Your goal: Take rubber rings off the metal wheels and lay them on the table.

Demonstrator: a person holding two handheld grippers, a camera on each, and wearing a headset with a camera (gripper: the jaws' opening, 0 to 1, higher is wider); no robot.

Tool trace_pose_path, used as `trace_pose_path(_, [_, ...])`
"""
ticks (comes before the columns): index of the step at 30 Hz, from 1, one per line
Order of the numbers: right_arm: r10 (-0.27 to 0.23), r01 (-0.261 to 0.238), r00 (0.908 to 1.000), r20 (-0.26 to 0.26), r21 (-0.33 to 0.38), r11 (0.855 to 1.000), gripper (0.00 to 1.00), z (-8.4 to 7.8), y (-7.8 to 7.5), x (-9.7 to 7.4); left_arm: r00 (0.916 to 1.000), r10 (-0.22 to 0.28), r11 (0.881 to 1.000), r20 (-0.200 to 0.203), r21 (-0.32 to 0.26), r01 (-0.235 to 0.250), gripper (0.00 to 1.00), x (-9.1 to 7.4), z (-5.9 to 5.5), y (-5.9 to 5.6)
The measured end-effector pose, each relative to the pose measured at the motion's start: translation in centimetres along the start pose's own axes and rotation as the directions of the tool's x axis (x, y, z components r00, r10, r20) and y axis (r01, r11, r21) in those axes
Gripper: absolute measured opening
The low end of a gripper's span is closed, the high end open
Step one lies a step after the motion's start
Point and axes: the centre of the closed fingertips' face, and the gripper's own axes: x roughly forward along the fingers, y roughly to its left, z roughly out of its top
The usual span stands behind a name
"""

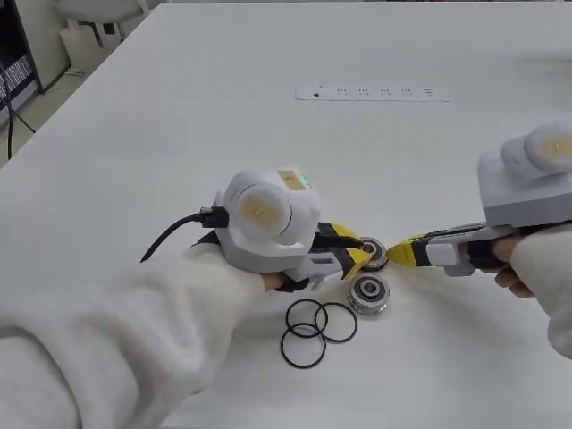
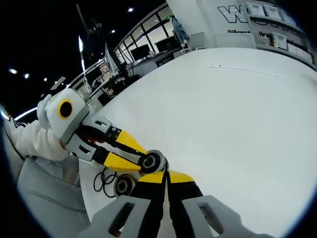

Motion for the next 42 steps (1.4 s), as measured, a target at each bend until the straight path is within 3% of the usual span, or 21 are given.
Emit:
trace_pose_path(3, [0.019, -0.021, 0.9993, 0.031, 0.058, 0.998, 0.0, 0.6, 0.2, -0.2, 1.0, 0.0, 1.0, 0.001, 0.003, 0.0, 0.1, 0.0, 0.0, 0.0])
trace_pose_path(42, [0.017, -0.017, 0.9998, 0.005, 0.013, 1.0, 0.0, 0.8, 1.3, 0.0, 0.9999, 0.006, 1.0, 0.009, 0.004, -0.006, 0.09, 0.0, -0.1, 0.0])
